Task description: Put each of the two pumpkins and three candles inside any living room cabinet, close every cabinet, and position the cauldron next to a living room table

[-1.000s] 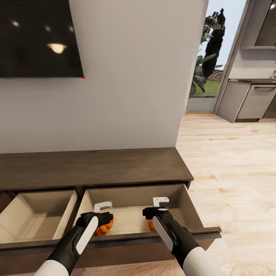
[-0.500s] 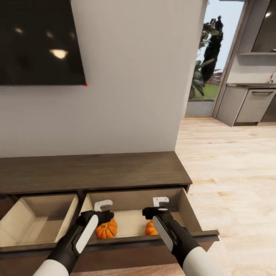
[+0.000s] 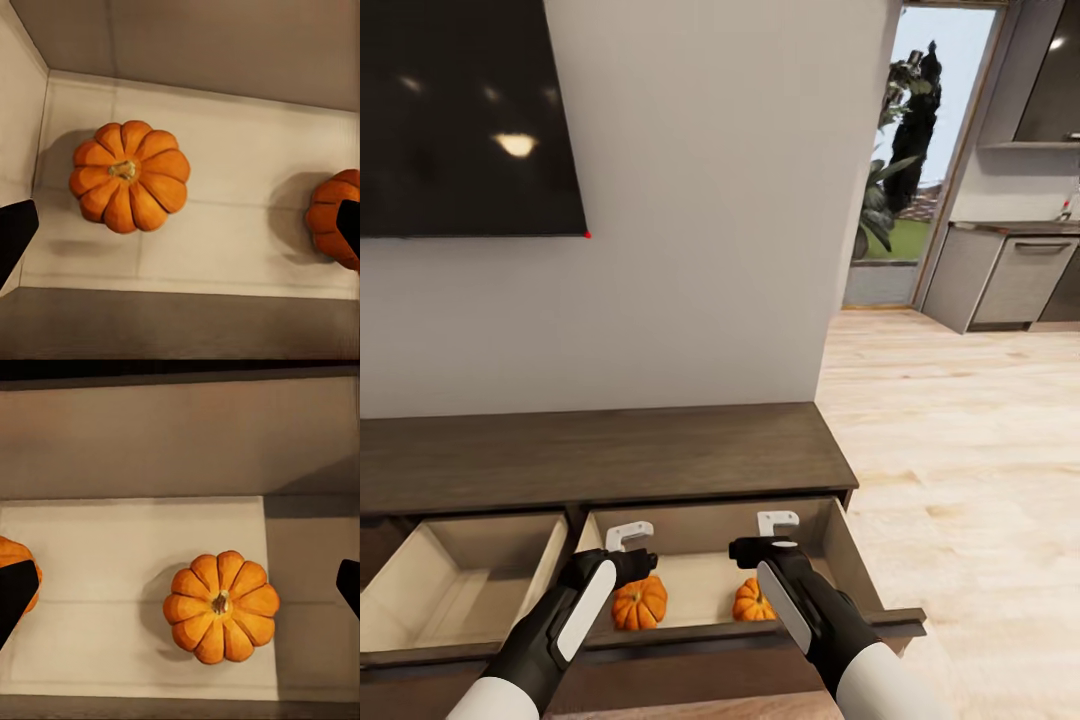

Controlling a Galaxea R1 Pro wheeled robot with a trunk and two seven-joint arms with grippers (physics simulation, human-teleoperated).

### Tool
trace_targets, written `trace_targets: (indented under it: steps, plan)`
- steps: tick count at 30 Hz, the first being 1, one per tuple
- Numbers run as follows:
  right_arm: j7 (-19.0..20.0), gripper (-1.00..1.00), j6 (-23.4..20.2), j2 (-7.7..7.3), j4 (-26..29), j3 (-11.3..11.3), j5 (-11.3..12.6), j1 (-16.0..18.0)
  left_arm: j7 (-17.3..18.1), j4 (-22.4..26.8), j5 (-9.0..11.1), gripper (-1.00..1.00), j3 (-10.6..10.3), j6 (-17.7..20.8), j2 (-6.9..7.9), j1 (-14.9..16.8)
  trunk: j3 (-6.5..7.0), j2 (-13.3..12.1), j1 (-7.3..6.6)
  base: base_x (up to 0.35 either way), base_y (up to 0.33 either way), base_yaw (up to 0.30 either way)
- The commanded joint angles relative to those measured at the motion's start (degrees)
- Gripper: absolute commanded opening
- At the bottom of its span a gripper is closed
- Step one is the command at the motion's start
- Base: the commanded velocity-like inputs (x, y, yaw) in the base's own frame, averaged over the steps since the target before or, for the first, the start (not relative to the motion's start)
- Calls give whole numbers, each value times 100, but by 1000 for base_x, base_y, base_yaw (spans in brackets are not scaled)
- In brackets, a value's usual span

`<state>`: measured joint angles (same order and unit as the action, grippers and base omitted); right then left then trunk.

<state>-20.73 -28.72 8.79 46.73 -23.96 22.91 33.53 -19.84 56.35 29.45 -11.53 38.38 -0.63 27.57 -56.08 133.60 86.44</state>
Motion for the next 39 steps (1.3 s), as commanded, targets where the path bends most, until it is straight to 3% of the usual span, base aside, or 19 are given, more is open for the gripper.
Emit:
trace_targets:
  steps: [1,39]
  plan:
    - [-56,100,-11,-2,9,-21,62,4,-55,7,57,100,-10,12,2,3,13,-39,-26,-239,0,0]
    - [-19,100,-2,-9,249,-144,64,4,-57,16,43,100,6,12,4,3,695,-1563,-860,-54,0,0]
